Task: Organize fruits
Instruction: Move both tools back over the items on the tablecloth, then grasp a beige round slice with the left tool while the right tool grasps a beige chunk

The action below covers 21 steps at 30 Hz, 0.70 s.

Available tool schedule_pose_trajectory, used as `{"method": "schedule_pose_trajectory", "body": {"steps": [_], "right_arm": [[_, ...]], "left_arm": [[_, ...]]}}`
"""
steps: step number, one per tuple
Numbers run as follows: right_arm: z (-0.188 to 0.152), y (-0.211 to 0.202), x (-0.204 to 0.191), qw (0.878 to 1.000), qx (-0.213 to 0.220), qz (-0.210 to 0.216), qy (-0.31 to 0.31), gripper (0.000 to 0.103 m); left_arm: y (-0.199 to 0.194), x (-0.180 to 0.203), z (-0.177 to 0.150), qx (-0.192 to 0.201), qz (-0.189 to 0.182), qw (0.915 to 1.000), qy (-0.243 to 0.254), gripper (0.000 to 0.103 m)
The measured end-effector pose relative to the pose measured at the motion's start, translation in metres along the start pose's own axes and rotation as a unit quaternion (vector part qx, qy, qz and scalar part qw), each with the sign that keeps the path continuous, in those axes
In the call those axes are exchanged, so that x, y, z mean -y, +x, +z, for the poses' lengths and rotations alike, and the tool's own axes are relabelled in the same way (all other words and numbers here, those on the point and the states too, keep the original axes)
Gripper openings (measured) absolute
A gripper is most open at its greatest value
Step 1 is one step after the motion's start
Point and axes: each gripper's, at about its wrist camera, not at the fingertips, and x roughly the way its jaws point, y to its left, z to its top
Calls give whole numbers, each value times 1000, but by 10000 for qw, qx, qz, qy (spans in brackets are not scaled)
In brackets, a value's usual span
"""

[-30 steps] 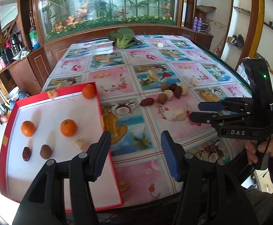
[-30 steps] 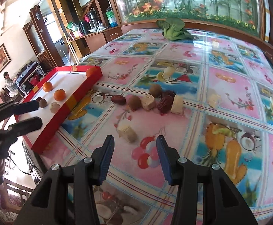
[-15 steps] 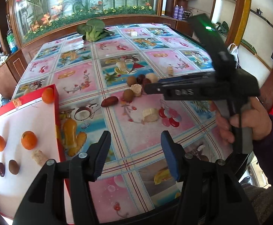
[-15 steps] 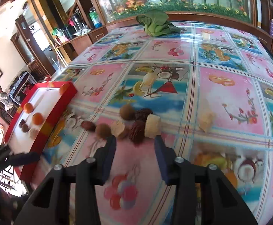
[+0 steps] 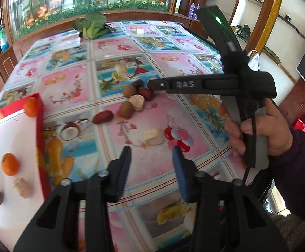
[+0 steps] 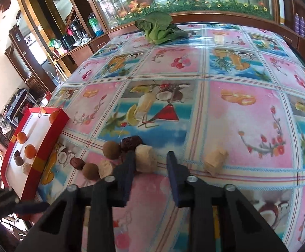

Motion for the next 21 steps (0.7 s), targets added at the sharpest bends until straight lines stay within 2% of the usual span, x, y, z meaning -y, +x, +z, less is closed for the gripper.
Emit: {"method": "schedule_pose_trajectory", "body": {"steps": [6, 15, 21], "right_arm": [[1, 3, 5, 9999, -69, 97, 42, 19], [-27, -34, 41, 9973, 8, 540, 498, 18], [-39, -50, 44, 9982, 61, 408, 440, 18]], "left_arm": [[10, 1, 7, -89, -129, 9998, -140, 34], [28, 1, 13, -139, -61, 9997, -206, 34], [38, 7, 13, -193, -14, 9998, -98, 28]]}}
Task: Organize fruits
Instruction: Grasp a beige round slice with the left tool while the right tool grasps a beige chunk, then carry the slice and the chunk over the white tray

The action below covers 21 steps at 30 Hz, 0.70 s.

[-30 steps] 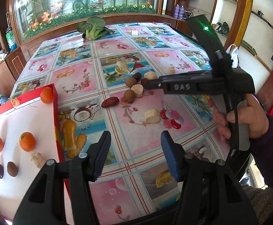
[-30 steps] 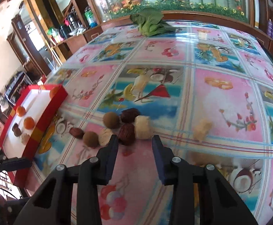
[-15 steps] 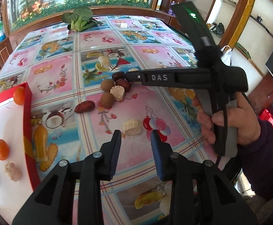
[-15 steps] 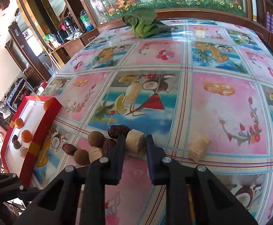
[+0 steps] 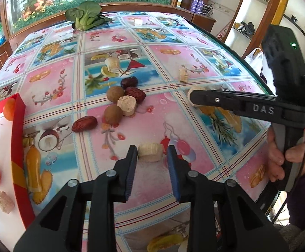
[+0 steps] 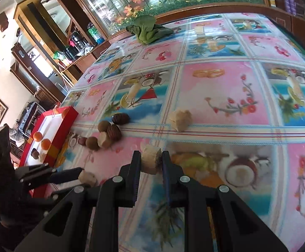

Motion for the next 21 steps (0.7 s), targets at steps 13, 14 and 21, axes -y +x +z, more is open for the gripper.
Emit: {"method": "schedule_pose_trajectory", "body": {"steps": [13, 14, 21], "right_arm": [[-9, 1, -11, 10000, 3, 24, -60, 18], [-10, 0, -13, 10000, 20, 37, -59, 18], [-8, -8, -41, 9993, 128, 78, -340, 18]], "left_arm": [[6, 4, -2, 143, 15, 9998, 117, 27], [5, 4, -2, 151, 13, 9998, 113, 27], [-38, -9, -8, 626, 212, 9978, -38, 27]]}}
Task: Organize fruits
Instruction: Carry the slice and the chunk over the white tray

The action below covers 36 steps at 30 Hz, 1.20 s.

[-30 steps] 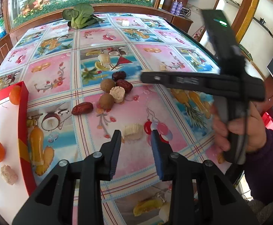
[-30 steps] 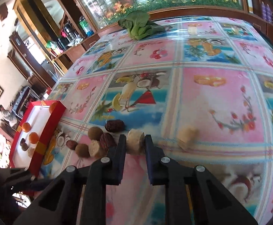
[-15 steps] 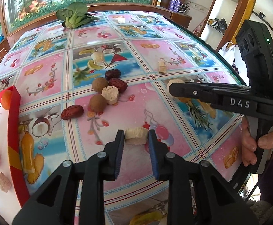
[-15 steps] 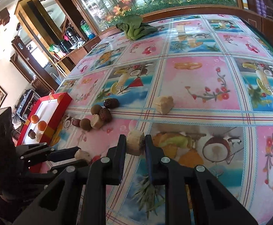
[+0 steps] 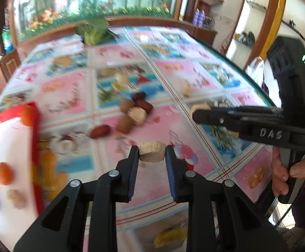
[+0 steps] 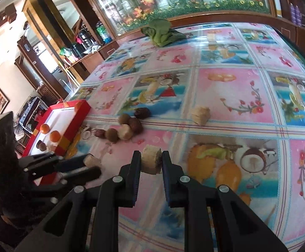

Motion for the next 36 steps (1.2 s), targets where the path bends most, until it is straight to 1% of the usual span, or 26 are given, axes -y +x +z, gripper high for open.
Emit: {"method": "schedule_pose_trajectory", "body": {"steps": [2, 5, 7, 9, 10, 12, 14, 17, 19, 22, 24, 27, 31, 33, 36], "right_arm": [[3, 1, -15, 9999, 27, 61, -144, 18], [6, 7, -44, 9989, 44, 191, -427, 18], [8, 13, -61, 9980, -2, 291, -561, 18], [10, 24, -85, 9962, -72, 449, -747, 18], [10, 29, -95, 9952, -105, 508, -830, 18], [14, 42, -119, 9926, -162, 640, -1019, 18], [17, 53, -137, 9907, -196, 728, -1133, 18], [24, 73, -166, 9874, -257, 946, -1246, 18], [28, 82, -182, 9855, -273, 994, -1346, 17], [33, 100, -202, 9849, -270, 949, -1423, 17], [37, 111, -208, 9863, -252, 891, -1363, 17], [43, 132, -210, 9886, -309, 689, -1300, 17], [44, 157, -209, 9898, -545, 588, -1178, 17], [44, 163, -209, 9899, -586, 534, -1173, 18], [42, 171, -208, 9896, -766, 503, -1105, 19]], "left_arm": [[-17, -10, -1, 186, 131, 9997, -81, 27], [-44, -34, -4, 406, 454, 9978, -272, 28], [-62, -54, -8, 568, 667, 9952, -426, 28], [-77, -73, -14, 669, 973, 9916, -535, 28], [-86, -84, -17, 726, 1141, 9889, -614, 28], [-98, -108, -24, 806, 1351, 9842, -810, 28], [-110, -133, -32, 869, 1604, 9774, -1064, 28], [-122, -162, -44, 892, 1932, 9683, -1310, 28], [-126, -179, -52, 881, 2154, 9621, -1425, 28], [-126, -202, -61, 809, 2334, 9554, -1619, 28], [-123, -220, -68, 709, 2441, 9503, -1798, 28], [-117, -236, -75, 578, 2509, 9451, -2014, 28], [-99, -249, -83, 328, 2453, 9426, -2240, 28], [-95, -249, -85, 325, 2472, 9421, -2243, 28], [-91, -250, -83, 271, 2541, 9393, -2290, 28]]}}
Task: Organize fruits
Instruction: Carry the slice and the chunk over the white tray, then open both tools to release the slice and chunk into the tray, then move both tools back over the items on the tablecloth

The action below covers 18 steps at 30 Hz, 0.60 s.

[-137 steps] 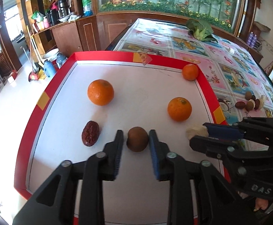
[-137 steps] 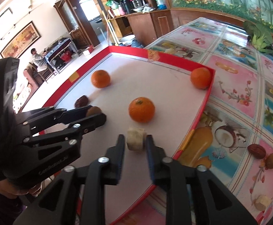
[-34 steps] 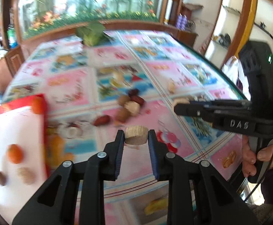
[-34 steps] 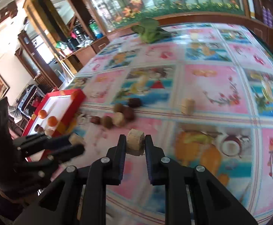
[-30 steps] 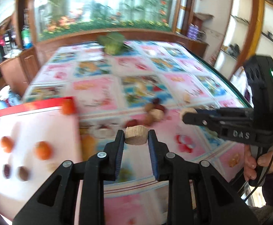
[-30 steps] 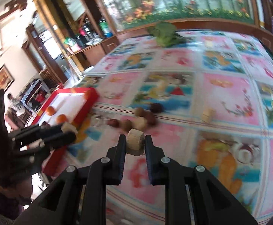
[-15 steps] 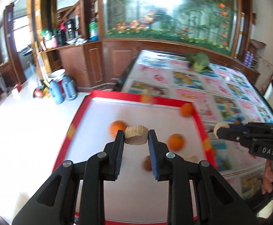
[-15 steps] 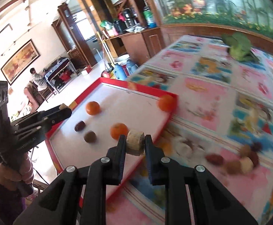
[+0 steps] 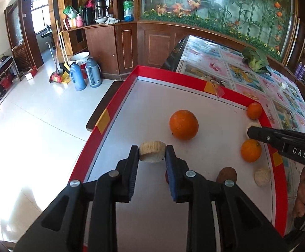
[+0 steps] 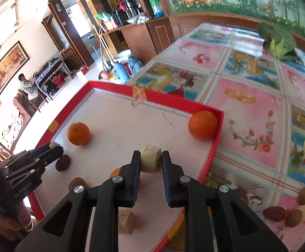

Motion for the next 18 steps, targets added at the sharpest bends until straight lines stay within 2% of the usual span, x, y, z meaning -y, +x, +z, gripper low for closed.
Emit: {"method": "schedule_pose_trajectory", "body": {"steps": [3, 4, 5, 6, 11, 15, 18], "right_arm": [[0, -2, 2, 10000, -6, 46, 86, 23], [-1, -5, 4, 9999, -12, 72, 142, 26], [-2, -10, 5, 9997, 27, 131, 183, 35], [-3, -15, 6, 9996, 98, 190, 190, 42], [-16, -58, 17, 9980, 557, 274, 73, 43], [-39, -98, 46, 9969, 777, 149, 46, 44], [-59, -116, 71, 9972, 734, -101, 96, 46]], "left_arm": [[0, -3, 1, -49, 36, 10000, -61, 29], [-1, -2, 2, -55, 66, 9999, -55, 37], [-3, -2, 2, -47, 123, 9999, -71, 53], [-6, -1, 1, 2, 176, 9998, -96, 63], [-30, 16, 5, 325, 80, 9994, 87, 63], [-56, 50, 5, 579, -320, 9967, 477, 66], [-69, 80, 2, 674, -708, 9918, 820, 67]]}}
